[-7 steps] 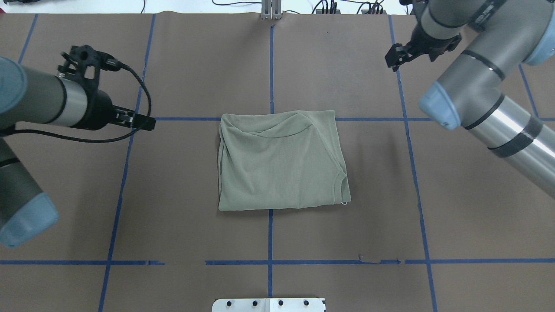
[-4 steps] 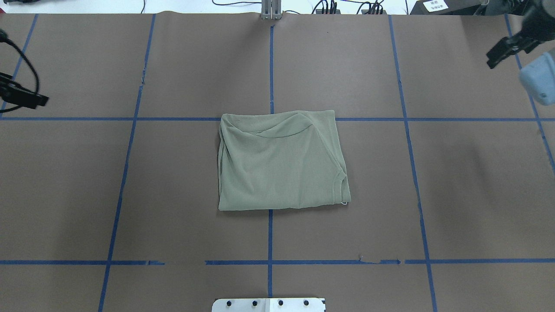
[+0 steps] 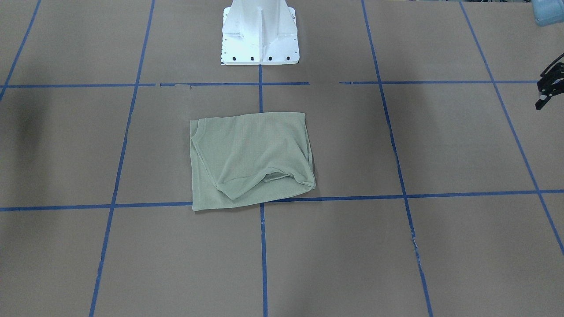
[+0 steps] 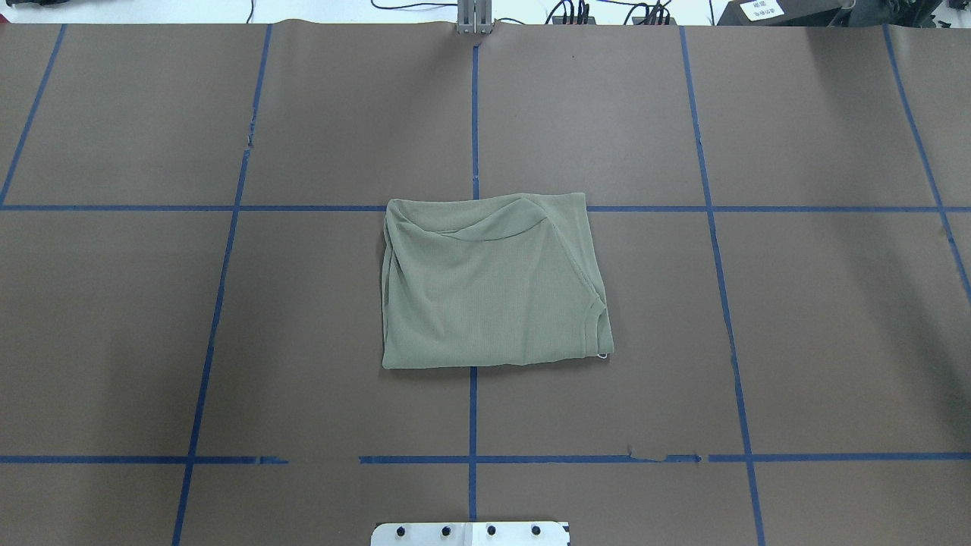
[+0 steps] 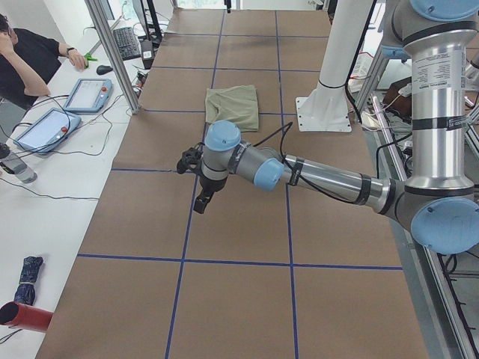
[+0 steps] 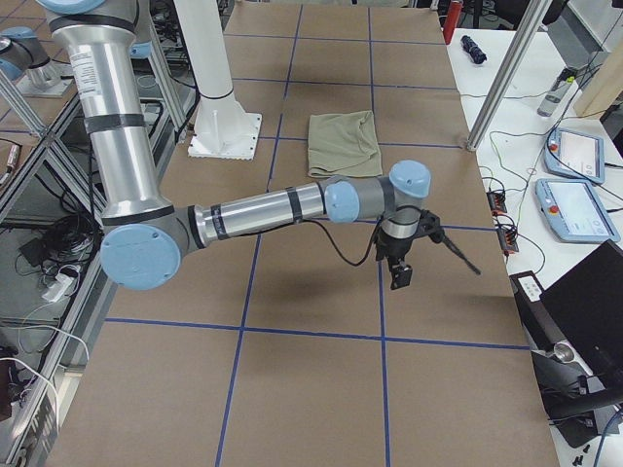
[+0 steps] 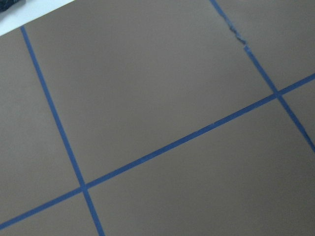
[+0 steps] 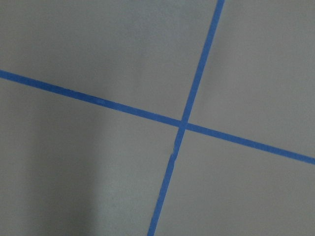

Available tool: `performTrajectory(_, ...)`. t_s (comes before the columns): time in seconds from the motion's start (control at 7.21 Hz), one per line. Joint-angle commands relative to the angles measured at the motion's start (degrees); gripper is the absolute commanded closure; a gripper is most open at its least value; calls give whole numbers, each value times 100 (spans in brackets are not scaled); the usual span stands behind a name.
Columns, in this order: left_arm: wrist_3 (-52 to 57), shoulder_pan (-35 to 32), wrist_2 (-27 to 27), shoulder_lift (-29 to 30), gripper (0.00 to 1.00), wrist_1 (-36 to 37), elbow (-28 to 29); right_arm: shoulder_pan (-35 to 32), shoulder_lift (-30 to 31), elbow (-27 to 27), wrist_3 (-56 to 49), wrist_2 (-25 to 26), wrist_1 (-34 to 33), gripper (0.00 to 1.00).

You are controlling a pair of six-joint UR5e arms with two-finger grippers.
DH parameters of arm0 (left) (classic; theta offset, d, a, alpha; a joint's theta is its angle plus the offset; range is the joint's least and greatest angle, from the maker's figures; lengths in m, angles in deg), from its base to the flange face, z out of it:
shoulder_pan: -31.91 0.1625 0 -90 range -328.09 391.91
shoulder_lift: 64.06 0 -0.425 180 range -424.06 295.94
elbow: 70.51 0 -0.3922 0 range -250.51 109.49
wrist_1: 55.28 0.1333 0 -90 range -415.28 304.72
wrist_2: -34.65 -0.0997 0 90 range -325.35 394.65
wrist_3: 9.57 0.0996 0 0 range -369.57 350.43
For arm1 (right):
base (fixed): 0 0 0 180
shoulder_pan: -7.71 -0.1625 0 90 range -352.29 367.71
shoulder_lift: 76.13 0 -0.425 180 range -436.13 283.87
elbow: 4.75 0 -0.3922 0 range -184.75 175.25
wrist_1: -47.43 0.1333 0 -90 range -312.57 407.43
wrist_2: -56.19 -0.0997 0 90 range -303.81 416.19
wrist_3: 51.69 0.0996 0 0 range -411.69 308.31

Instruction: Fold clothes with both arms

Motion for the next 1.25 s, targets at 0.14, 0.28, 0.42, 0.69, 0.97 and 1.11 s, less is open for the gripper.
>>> performTrajectory(0.14,113,-177,59,-77,0,854,203,-428,601,206,-62,-772,122,0)
performTrajectory(0.28,513,-159,59,53,0,1658,185,-455,593,260,-53,-729,122,0)
performTrajectory(0.42,1631,-316,33,325,0,2501,271,-455,541,295,-62,-606,104,0)
performTrajectory(0.69,1985,-782,51,363,0,2870,255,-437,601,295,-53,-316,113,0)
performTrajectory(0.97,1941,-792,68,432,0,2870,307,-437,716,304,-62,-368,131,0)
performTrajectory(1.11,1932,-792,60,441,0,2853,281,-437,760,304,-45,-377,131,0)
